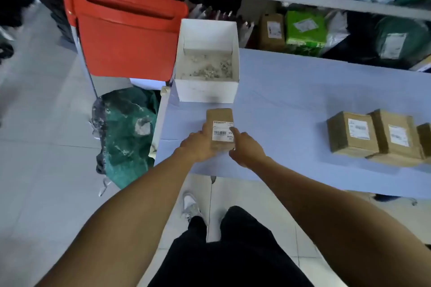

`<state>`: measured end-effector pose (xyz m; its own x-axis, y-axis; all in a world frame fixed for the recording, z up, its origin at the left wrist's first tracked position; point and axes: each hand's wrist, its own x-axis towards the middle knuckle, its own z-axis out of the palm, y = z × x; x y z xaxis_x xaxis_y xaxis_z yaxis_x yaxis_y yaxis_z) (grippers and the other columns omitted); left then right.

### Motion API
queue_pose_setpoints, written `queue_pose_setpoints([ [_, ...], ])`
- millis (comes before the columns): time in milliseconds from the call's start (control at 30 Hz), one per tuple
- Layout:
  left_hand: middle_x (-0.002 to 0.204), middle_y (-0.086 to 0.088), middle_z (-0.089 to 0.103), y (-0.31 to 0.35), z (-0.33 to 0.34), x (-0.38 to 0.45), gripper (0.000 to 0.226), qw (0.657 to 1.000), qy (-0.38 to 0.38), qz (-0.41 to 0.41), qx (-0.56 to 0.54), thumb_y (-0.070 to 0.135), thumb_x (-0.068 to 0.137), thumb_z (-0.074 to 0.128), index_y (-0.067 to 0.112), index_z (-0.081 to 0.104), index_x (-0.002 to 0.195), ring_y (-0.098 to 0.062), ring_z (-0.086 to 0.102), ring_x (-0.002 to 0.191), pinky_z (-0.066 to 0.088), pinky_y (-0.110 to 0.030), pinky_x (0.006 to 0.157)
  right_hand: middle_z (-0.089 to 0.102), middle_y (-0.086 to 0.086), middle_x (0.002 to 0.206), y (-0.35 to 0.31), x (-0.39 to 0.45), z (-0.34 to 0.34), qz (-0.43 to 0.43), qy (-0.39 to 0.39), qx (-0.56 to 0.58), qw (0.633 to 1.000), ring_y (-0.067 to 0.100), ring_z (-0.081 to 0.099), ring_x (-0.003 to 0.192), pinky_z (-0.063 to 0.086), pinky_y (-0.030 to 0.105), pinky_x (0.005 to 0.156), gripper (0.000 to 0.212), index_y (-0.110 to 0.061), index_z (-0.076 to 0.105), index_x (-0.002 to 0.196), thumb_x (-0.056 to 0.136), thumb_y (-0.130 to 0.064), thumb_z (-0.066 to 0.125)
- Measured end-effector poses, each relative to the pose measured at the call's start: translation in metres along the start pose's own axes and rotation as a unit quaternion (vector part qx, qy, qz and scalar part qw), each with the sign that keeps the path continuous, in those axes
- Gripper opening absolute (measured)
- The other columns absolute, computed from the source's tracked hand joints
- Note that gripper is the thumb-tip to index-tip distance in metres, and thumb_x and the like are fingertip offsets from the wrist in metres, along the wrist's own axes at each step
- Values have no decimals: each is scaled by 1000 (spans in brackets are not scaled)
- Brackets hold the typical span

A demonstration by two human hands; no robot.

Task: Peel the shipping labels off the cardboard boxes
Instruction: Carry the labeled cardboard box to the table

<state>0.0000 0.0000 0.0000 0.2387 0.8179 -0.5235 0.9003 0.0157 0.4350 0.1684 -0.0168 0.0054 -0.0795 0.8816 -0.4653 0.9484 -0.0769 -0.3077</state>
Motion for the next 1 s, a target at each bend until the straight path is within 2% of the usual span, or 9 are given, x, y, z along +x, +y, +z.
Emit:
queue_pose_setpoints([
  [100, 130, -18, 57, 6, 2, 14, 107, 996, -18, -17, -82, 38, 83, 75, 12, -1, 154, -36, 59, 112, 48, -38, 84, 39, 14, 142, 3, 14, -3, 6, -17, 16, 1000, 33, 53, 116, 50, 40, 83, 80, -33, 16, 152, 85, -20, 58],
  [200, 129, -16, 59, 14, 9, 29, 99, 984, 0, -73, -159, 40, 78, 81, 10, 16, 147, -35, 59, 113, 44, -32, 79, 14, 15, 159, 11, 29, 1, 2, -38, 43, 998, 37, 49, 125, 49, 43, 92, 86, -33, 11, 152, 85, -24, 63],
  [367, 126, -15, 59, 17, 19, 37, 89, 966, 32, -145, -210, 31, 76, 83, 13, 28, 143, -34, 61, 105, 55, -39, 78, 32, 6, 153, 14, 42, 2, -74, -15, 69, 995, 33, 53, 119, 47, 40, 91, 79, -21, 16, 152, 88, -20, 61],
  [500, 112, -9, 62, -1, 12, 17, 77, 942, 101, -186, -261, 29, 77, 80, 16, 32, 136, -28, 63, 87, 51, -36, 54, 38, 7, 150, -12, 55, -6, -169, -18, 34, 985, 32, 54, 119, 48, 39, 92, 77, -19, 22, 151, 86, -19, 63],
  [567, 113, -7, 62, -18, 7, -5, 83, 924, 151, -223, -271, 27, 80, 77, 21, 23, 143, -28, 64, 88, 52, -40, 56, 39, 9, 149, -41, 58, -7, -229, -31, 11, 973, 32, 53, 120, 47, 39, 92, 77, -17, 23, 152, 86, -21, 63],
  [633, 109, -10, 64, -39, 2, -35, 99, 909, 201, -269, -246, 29, 84, 72, 28, 2, 153, -28, 63, 77, 47, -34, 54, 42, 8, 145, -80, 53, -4, -290, -49, -9, 956, 30, 54, 118, 47, 38, 89, 76, -17, 25, 151, 86, -21, 64],
  [700, 100, -12, 67, -63, -1, -76, 104, 879, 246, -304, -273, 28, 83, 69, 40, -8, 151, -26, 63, 67, 51, -32, 54, 49, 5, 138, -124, 38, 7, -357, -73, -12, 931, 27, 56, 115, 49, 36, 86, 72, -20, 30, 148, 85, -20, 66],
  [867, 97, -16, 67, -127, 18, -217, 89, 783, 346, -419, -303, 26, 78, 67, 44, 10, 145, -40, 66, 84, 56, -41, 71, 53, 5, 134, -243, -38, 70, -512, -142, -63, 845, 28, 59, 112, 52, 40, 85, 74, -25, 32, 145, 81, -22, 69],
  [1000, 102, -19, 69, -162, 78, -349, 102, 691, 388, -523, -314, 33, 81, 72, 39, 1, 153, -42, 66, 95, 48, -36, 73, 48, 10, 140, -318, -145, 144, -616, -194, -108, 755, 32, 52, 122, 46, 40, 95, 78, -19, 31, 148, 81, -22, 70],
])
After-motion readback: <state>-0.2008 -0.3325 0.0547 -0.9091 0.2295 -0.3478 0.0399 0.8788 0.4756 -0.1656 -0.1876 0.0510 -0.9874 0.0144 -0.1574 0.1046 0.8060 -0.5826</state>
